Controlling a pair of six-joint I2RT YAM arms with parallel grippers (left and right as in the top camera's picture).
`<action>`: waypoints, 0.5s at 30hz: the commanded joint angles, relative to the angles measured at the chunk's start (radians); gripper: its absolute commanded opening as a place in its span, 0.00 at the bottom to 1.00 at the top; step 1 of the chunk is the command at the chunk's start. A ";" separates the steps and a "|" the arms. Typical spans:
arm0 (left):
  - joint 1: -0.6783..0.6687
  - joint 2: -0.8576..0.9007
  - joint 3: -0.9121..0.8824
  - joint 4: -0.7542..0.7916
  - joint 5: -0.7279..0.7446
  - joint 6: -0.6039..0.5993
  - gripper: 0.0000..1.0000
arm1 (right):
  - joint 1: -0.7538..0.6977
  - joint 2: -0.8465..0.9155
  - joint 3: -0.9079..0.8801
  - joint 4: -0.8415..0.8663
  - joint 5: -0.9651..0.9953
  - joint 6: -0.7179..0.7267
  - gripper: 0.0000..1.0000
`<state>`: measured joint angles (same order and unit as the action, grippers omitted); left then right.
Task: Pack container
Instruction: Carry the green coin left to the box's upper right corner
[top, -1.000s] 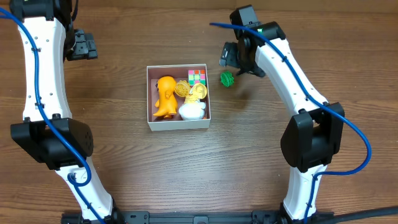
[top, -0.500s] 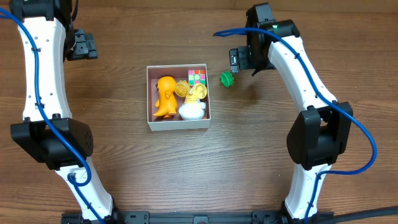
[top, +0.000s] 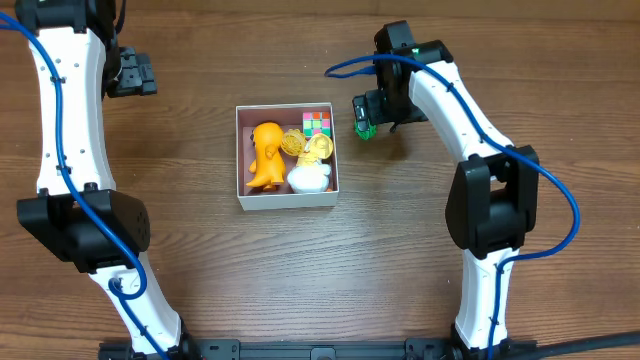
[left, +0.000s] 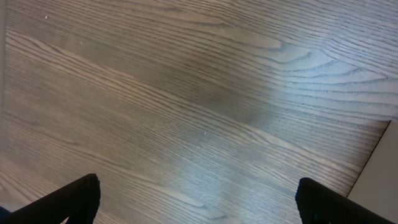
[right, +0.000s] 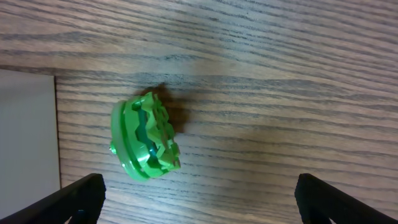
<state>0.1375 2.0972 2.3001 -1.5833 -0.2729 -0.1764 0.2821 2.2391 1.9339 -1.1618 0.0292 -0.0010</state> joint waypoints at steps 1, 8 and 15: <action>0.000 0.013 0.019 -0.001 0.004 0.019 1.00 | 0.002 0.008 -0.004 0.006 -0.048 -0.059 1.00; 0.000 0.013 0.019 -0.001 0.004 0.019 1.00 | 0.019 0.027 -0.004 0.004 -0.050 -0.116 1.00; 0.000 0.013 0.019 -0.001 0.004 0.019 1.00 | 0.024 0.065 -0.004 0.001 -0.050 -0.143 1.00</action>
<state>0.1375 2.0972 2.3001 -1.5829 -0.2729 -0.1764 0.3012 2.2791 1.9339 -1.1645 -0.0090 -0.1173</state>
